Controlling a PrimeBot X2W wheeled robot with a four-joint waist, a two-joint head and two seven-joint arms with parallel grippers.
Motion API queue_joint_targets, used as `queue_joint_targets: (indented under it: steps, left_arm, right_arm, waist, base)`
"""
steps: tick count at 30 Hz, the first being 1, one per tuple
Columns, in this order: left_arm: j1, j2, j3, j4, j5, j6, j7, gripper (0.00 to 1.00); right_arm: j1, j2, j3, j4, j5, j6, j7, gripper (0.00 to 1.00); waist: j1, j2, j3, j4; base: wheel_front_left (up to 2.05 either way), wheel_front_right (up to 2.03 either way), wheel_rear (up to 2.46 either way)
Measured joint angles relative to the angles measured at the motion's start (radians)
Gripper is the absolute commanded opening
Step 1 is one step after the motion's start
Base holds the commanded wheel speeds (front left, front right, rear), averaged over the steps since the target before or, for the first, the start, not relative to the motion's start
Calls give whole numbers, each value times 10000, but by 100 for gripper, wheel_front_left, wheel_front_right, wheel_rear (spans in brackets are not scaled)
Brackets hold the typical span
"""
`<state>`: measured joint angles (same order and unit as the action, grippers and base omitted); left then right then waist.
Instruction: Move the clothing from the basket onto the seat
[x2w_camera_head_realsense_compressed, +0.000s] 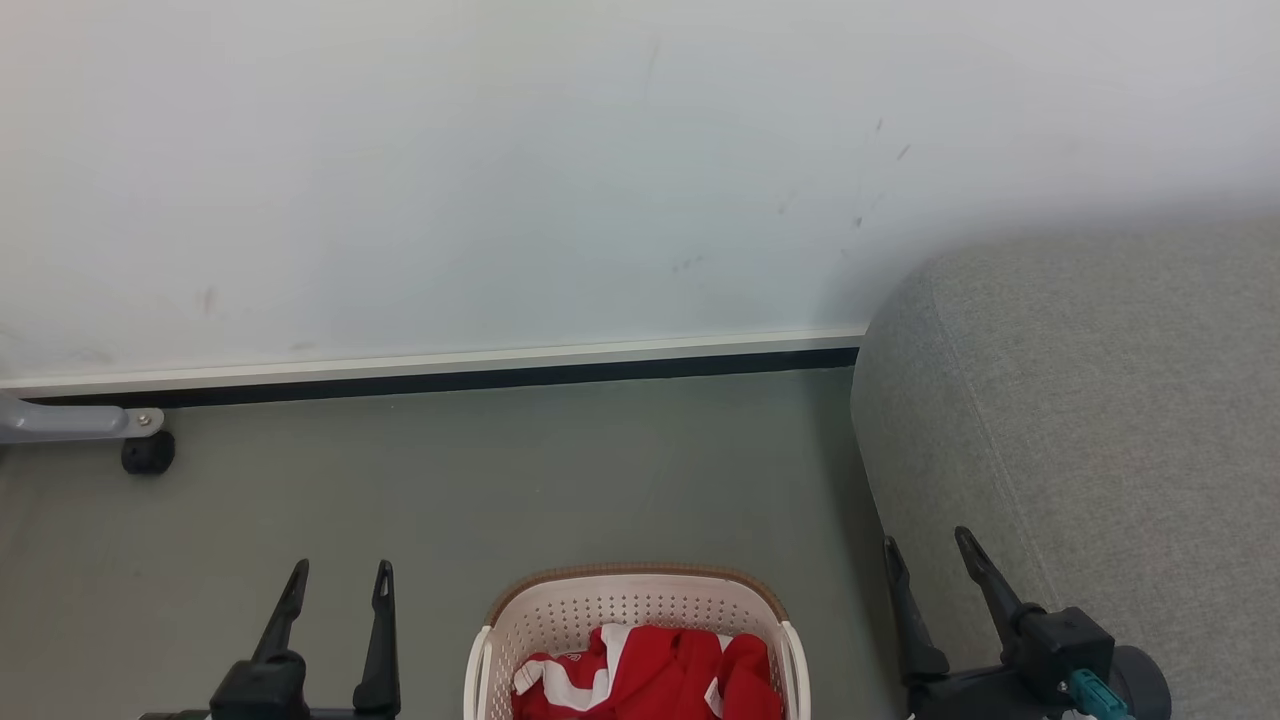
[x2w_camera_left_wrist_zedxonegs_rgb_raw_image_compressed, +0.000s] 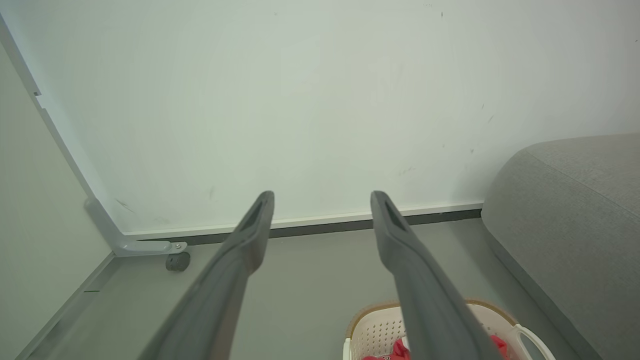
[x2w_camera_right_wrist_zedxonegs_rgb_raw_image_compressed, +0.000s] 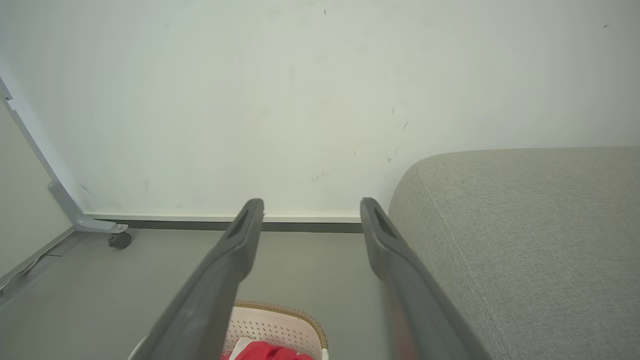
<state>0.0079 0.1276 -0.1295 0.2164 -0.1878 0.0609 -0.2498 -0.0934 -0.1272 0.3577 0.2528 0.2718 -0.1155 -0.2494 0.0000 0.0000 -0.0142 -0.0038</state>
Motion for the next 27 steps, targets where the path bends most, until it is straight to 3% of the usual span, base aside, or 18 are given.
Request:
queue_joint_targets:
  steps: [13,27]
  left_arm:
    - [9,-8,111,-276,33,-96,0,100]
    - [-726,144,-598,73,339,-709,-2,100]
  right_arm:
    - [5,0,-61,-387,-100,0,-4,100]
    - [-660,-65,-736,-1216,-366,-4,-44,100]
  waist:
    - [0,0,331,-21]
    - [1,1,2101,-235]
  base:
    - [0,0,0]
    - [0,0,0]
